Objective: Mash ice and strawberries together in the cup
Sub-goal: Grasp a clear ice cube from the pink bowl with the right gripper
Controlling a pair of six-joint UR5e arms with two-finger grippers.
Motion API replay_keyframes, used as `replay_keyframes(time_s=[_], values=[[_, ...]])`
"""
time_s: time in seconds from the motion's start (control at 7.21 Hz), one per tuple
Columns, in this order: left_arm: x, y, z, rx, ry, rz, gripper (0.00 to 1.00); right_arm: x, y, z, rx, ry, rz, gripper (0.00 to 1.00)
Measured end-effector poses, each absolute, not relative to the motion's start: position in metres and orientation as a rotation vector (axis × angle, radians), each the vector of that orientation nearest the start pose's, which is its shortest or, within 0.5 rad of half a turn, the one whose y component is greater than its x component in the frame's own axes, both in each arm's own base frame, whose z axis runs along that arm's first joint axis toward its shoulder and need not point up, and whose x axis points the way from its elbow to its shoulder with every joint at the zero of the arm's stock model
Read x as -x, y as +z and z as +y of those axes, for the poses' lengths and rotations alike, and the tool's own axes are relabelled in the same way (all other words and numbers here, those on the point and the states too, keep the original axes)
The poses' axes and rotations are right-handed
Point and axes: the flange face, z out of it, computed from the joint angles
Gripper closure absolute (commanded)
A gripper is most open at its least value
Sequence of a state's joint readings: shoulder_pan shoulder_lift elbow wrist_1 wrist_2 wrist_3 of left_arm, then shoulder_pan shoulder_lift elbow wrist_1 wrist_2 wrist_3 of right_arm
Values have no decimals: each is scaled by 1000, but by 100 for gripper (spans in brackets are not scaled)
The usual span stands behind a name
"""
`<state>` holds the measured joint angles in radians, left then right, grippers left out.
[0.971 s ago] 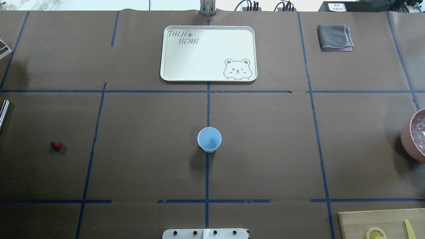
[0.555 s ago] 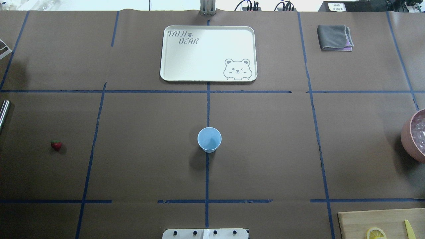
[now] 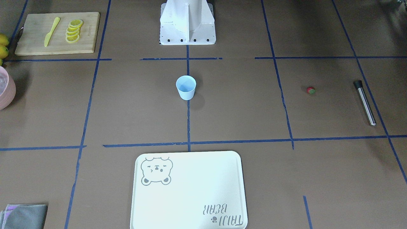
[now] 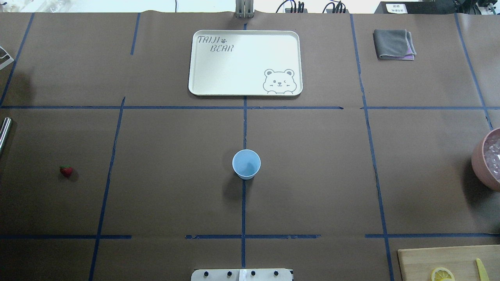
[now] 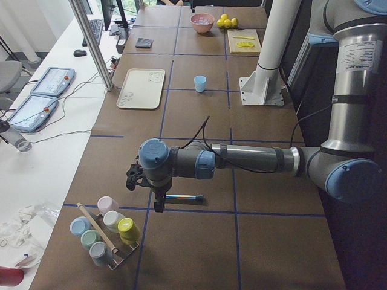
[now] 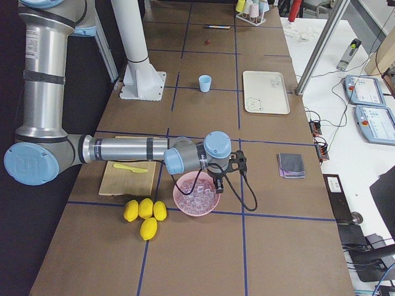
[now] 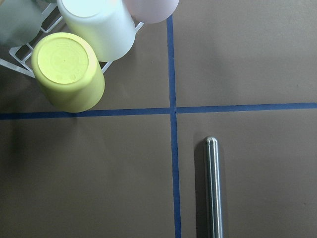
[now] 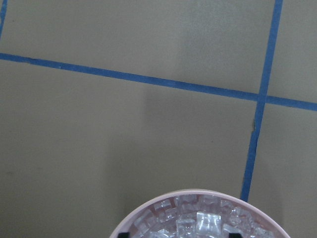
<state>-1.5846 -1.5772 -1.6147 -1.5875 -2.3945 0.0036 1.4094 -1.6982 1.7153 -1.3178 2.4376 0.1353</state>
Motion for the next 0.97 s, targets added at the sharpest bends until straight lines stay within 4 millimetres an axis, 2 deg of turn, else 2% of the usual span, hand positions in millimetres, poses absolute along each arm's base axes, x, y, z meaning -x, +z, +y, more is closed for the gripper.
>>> replay_keyframes(time_s=[0.42,0.97], values=[[67,627,-498,-73,19,823,0,41,625,-443,-66,-169,-880,47],[67,626,-497,-77,21,823,0,54,648,-422,-24,-207,-819,47]])
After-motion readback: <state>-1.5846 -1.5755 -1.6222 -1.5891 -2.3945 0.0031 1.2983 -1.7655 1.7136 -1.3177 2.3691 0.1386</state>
